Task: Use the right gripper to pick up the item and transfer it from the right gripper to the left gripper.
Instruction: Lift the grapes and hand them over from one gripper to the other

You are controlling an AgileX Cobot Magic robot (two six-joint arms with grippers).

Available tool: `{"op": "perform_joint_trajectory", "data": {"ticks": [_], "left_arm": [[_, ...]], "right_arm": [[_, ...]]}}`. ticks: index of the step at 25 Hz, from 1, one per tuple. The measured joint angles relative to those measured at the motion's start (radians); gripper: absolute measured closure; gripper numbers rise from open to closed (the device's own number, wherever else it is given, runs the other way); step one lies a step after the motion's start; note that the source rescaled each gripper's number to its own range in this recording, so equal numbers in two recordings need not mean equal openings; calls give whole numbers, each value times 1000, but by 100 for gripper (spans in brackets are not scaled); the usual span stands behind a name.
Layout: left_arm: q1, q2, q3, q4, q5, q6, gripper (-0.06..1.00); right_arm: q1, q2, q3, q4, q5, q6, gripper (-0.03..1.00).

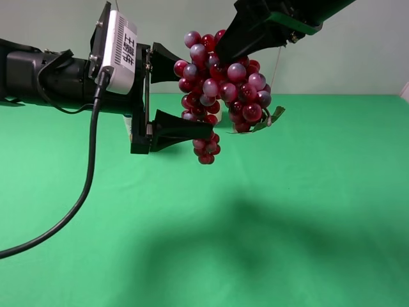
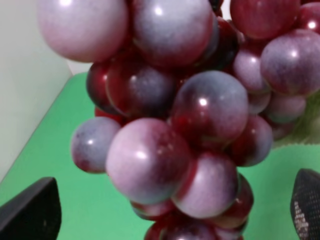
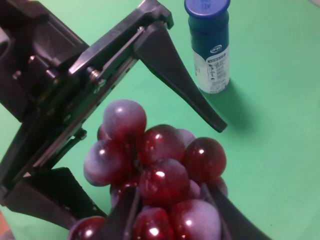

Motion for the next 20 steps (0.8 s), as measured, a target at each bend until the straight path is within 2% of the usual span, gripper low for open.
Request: {"op": "perform_joint_trajectory", "data": {"ticks": [6, 16, 20], "left_arm": [[0, 77, -8, 1, 24, 0, -5], [-1, 95, -70, -1, 53, 0, -1], [-30, 152, -95, -2, 55, 0, -1]], "right_arm": [[0, 0, 0, 0, 0, 0, 97], [0, 0, 0, 0, 0, 0, 97], [0, 0, 0, 0, 0, -2, 97]]}}
